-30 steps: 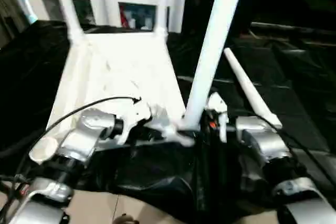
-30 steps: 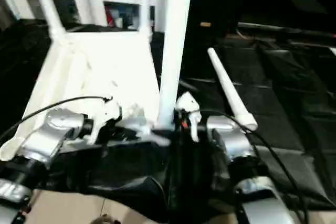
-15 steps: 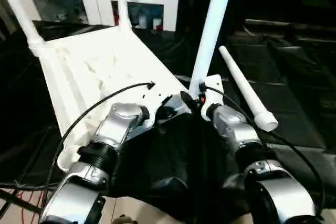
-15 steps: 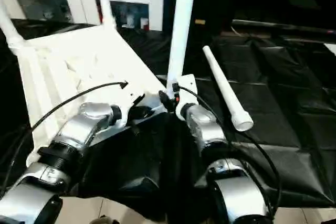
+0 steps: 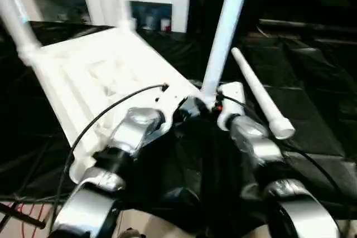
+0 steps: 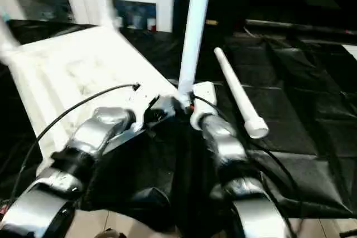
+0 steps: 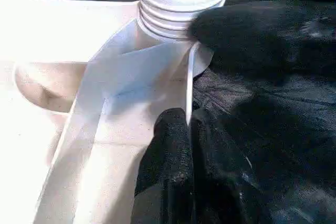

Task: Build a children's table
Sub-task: Rotate leg to tighten

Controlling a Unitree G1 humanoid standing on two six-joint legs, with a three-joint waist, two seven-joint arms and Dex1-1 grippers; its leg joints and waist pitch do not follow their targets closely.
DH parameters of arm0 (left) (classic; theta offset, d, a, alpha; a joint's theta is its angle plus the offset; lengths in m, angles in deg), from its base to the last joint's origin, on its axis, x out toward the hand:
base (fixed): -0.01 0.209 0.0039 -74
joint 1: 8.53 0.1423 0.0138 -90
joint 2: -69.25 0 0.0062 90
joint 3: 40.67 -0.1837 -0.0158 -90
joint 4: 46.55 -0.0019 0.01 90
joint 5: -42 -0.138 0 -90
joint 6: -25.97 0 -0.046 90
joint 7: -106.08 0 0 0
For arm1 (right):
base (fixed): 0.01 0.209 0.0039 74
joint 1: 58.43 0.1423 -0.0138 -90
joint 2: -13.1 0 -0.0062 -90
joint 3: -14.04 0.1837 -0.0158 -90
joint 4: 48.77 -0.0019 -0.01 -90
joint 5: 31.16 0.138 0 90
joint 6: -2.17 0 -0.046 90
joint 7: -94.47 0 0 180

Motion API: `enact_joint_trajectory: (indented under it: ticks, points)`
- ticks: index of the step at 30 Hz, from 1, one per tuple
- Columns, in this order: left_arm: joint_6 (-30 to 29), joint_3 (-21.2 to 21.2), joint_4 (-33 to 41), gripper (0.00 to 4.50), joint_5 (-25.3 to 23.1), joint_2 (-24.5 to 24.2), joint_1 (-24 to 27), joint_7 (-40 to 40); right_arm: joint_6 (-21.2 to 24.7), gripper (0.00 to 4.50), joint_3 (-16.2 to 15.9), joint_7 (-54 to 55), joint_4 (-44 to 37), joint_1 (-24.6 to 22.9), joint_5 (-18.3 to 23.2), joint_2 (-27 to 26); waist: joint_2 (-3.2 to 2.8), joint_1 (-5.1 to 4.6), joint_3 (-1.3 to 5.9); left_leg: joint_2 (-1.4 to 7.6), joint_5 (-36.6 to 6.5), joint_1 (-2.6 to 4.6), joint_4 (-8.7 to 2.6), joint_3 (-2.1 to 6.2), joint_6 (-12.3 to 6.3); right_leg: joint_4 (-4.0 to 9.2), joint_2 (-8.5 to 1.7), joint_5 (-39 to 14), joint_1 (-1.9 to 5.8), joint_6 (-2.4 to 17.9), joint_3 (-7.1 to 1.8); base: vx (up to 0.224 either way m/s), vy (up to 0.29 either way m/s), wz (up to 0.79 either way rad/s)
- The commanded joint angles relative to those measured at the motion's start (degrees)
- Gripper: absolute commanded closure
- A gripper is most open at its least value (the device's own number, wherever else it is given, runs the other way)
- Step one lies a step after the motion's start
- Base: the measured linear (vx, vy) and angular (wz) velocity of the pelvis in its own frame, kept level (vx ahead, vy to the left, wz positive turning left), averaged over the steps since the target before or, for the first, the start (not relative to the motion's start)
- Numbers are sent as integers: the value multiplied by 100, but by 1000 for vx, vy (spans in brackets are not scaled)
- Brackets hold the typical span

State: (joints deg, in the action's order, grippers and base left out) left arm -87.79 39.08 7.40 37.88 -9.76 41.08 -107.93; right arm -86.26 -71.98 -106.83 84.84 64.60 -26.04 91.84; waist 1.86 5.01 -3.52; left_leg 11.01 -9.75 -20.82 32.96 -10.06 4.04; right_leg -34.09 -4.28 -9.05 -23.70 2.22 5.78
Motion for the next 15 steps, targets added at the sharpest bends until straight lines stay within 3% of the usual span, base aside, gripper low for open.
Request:
enact_joint_trajectory:
  ticks: [1, 3, 4, 6, 8, 11, 14, 15]
  points:
    - [202, 233, 241, 450, 166, 63, -194, 147, 95, 64, 82, -2, -240, -63, 88, 62, 29, 43, 496, 165, -507, -23, -263, 44, -530, 324, -420, -762, 443, 998, -315, 0, 0, 0]
    - [232, 273, 392, 450, 226, 40, -161, 114, 160, 64, 63, 11, -466, -193, 100, 112, 24, 48, 480, 167, -513, -18, -259, 37, -584, 332, -417, -715, 417, 1049, -311, 0, 0, 0]
    - [148, 329, 677, 405, 288, -94, -66, 28, 293, 56, 43, -2, -774, -346, 138, 141, 25, 49, 473, 176, -590, -13, -261, 36, -598, 336, -420, -781, 411, 1038, -312, 0, 0, 0]
    - [103, 329, 776, 405, 285, -163, -33, 26, 375, 56, 29, -11, -907, -409, 148, 151, 23, 49, 477, 190, -573, -21, -267, 48, -604, 323, -428, -769, 420, 1044, -311, 0, 0, 0]
    - [-59, 401, 1188, 376, 104, -493, 78, 233, 679, 56, -71, 23, -1026, -484, 32, 209, 5, 27, 467, 211, -687, -1, -276, 49, -542, 339, -419, -880, 401, 1082, -307, 0, 0, 0]
    - [-394, 531, 1771, 364, -151, -942, 235, 352, 827, 56, -333, 2, -981, -534, -248, 252, -49, -11, 409, 198, -1128, 62, -306, 43, -272, 442, -408, -1732, 350, 820, -294, 0, 0, 0]
    - [-676, 731, 2197, 364, -293, -1205, 367, 498, 957, 56, -480, -120, -1083, -607, -291, 232, -61, -12, 415, 215, -1118, 59, -318, 56, -181, 418, -393, -1645, 343, 771, -307, 0, 0, 0]
    - [-830, 834, 2514, 364, -408, -1476, 500, 568, 1084, 56, -572, -173, -1245, -672, -290, 206, 90, -10, 428, 216, -1042, 37, -314, 54, -203, 391, -404, -1561, 366, 784, -307, 0, 0, 0]
